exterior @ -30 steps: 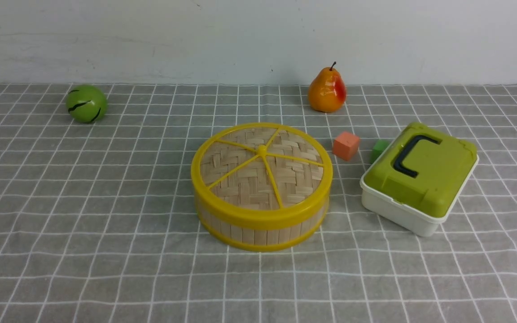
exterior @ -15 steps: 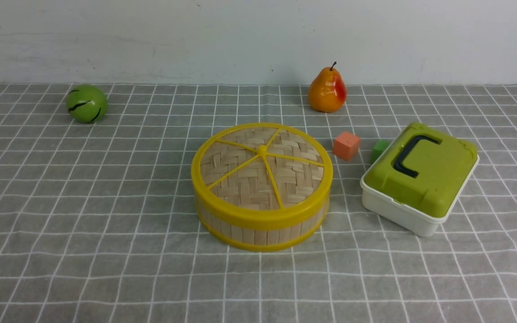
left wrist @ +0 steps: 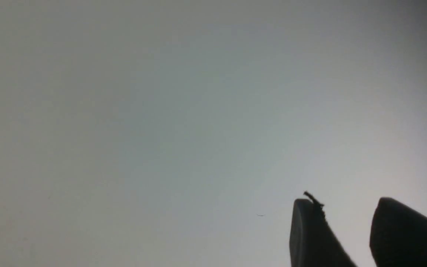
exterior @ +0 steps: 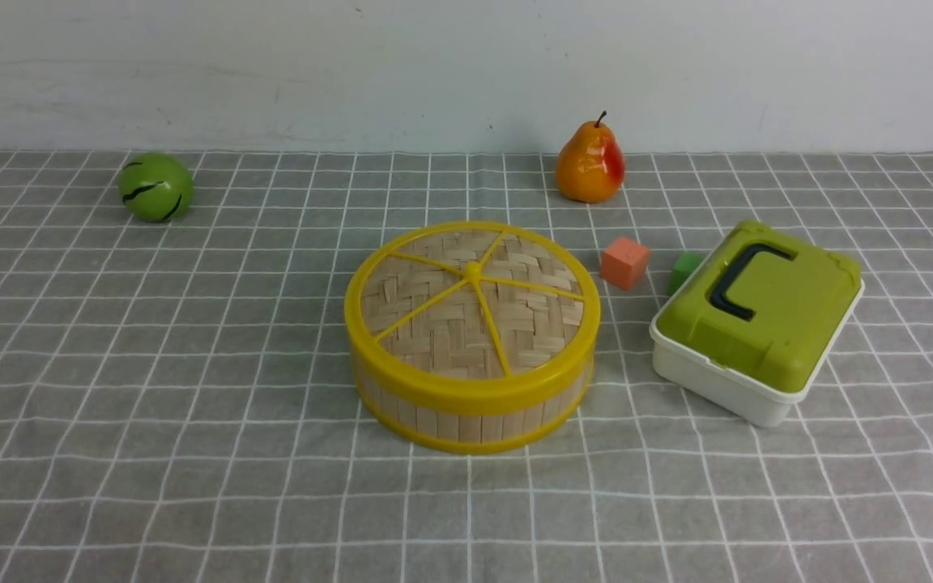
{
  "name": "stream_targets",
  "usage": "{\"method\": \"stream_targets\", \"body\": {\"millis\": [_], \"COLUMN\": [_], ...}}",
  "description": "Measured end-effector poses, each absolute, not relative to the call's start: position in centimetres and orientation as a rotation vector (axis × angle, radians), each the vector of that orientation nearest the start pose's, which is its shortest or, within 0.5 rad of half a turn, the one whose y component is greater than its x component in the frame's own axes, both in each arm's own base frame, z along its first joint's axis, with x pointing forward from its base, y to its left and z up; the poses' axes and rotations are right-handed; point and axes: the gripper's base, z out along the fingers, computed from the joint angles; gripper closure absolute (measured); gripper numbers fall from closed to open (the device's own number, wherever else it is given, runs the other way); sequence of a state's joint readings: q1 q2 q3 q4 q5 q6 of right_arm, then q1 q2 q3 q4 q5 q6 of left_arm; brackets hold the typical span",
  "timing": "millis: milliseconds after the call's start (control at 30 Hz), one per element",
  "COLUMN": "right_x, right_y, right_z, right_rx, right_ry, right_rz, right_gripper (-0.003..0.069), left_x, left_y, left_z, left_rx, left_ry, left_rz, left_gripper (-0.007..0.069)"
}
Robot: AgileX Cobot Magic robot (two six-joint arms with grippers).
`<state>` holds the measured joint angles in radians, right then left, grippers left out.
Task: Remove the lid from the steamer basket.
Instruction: Use the left arm to lift the lid of the steamer
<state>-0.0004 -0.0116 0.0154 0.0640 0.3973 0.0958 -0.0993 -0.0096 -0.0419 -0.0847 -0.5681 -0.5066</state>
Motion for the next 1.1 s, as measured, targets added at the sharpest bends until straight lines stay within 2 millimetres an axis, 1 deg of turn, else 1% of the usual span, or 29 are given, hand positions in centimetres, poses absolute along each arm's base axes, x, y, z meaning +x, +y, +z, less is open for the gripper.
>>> {"method": "stream_targets", "body": {"millis": [100, 167, 200, 233, 267, 300, 333, 367, 400, 433, 467, 500, 567, 600, 633, 667, 700, 733, 767, 800, 833, 867, 967, 1000, 1100], "right_x": [5.2, 5.2, 5.2, 5.2, 5.2, 5.2, 5.2, 5.2, 5.2, 5.2, 5.2, 5.2, 5.2, 5.2, 5.2, 5.2, 5.2, 5.2, 5.2, 5.2, 5.2, 5.2, 5.2, 5.2, 5.2], "right_y": [0.2, 0.2, 0.2, 0.2, 0.2, 0.2, 0.2, 0.2, 0.2, 0.2, 0.2, 0.2, 0.2, 0.2, 0.2, 0.2, 0.2, 0.2, 0.2, 0.2, 0.2, 0.2, 0.2, 0.2, 0.2], "right_z": [17.3, 17.3, 17.3, 17.3, 17.3, 17.3, 17.3, 17.3, 17.3, 17.3, 17.3, 17.3, 17.3, 17.3, 17.3, 17.3, 17.3, 17.3, 17.3, 17.3, 17.3, 17.3, 17.3, 17.3, 17.3], "right_rx": [0.129, 0.129, 0.129, 0.129, 0.129, 0.129, 0.129, 0.129, 0.129, 0.129, 0.129, 0.129, 0.129, 0.129, 0.129, 0.129, 0.129, 0.129, 0.129, 0.129, 0.129, 0.129, 0.129, 0.129, 0.129], "right_ry": [1.882, 1.882, 1.882, 1.882, 1.882, 1.882, 1.882, 1.882, 1.882, 1.882, 1.882, 1.882, 1.882, 1.882, 1.882, 1.882, 1.882, 1.882, 1.882, 1.882, 1.882, 1.882, 1.882, 1.882, 1.882], "right_rz": [0.129, 0.129, 0.129, 0.129, 0.129, 0.129, 0.129, 0.129, 0.129, 0.129, 0.129, 0.129, 0.129, 0.129, 0.129, 0.129, 0.129, 0.129, 0.129, 0.129, 0.129, 0.129, 0.129, 0.129, 0.129], "right_gripper": [0.0519, 0.0517, 0.0517, 0.0515, 0.0515, 0.0512, 0.0510, 0.0510, 0.0508, 0.0508, 0.0505, 0.0504, 0.0503, 0.0503, 0.0501, 0.0501, 0.0498, 0.0498, 0.0497, 0.0496, 0.0496, 0.0495, 0.0494, 0.0492, 0.0488], "left_x": [3.4, 4.0, 3.9, 4.9, 5.2, 6.2, 7.7, 7.9, 9.8, 10.1, 12.5, 13.5, 15.9, 16.2, 17.1, 19.1, 20.2, 20.5, 22.2, 23.1, 23.6, 24.8, 28.3, 29.1, 31.9], "left_y": [0.0, -0.2, -0.2, -0.3, -0.3, -0.4, -0.6, -0.6, -0.7, -0.8, -1.0, -1.1, -1.5, -1.6, -1.8, -2.3, -2.9, -3.0, -3.9, -4.7, -5.0, -6.0, -8.9, -9.9, -13.6], "left_z": [30.6, 33.4, 33.7, 35.9, 36.3, 37.3, 38.2, 38.1, 38.8, 38.9, 39.5, 39.9, 41.3, 41.2, 41.8, 42.5, 43.7, 43.8, 43.9, 44.5, 44.7, 44.7, 44.3, 44.5, 43.6], "left_rx": [-0.230, -0.193, -0.192, -0.156, -0.149, -0.131, -0.122, -0.122, -0.125, -0.126, -0.135, -0.141, -0.153, -0.155, -0.163, -0.173, -0.165, -0.164, -0.154, -0.132, -0.124, -0.087, 0.033, 0.072, 0.190], "left_ry": [0.935, 1.005, 1.001, 1.044, 1.053, 1.074, 1.099, 1.107, 1.135, 1.143, 1.208, 1.250, 1.365, 1.399, 1.466, 1.608, 1.711, 1.730, 1.896, 1.980, 1.992, 2.080, 2.192, 2.202, 2.278], "left_rz": [-0.551, -0.471, -0.472, -0.402, -0.389, -0.353, -0.331, -0.327, -0.318, -0.317, -0.318, -0.325, -0.341, -0.342, -0.352, -0.365, -0.376, -0.378, -0.390, -0.410, -0.416, -0.438, -0.473, -0.483, -0.489], "left_gripper": [0.0431, 0.0488, 0.0494, 0.0554, 0.0568, 0.0607, 0.0637, 0.0637, 0.0637, 0.0637, 0.0637, 0.0637, 0.0637, 0.0637, 0.0637, 0.0637, 0.0637, 0.0637, 0.0637, 0.0637, 0.0637, 0.0637, 0.0637, 0.0637, 0.0637]}}
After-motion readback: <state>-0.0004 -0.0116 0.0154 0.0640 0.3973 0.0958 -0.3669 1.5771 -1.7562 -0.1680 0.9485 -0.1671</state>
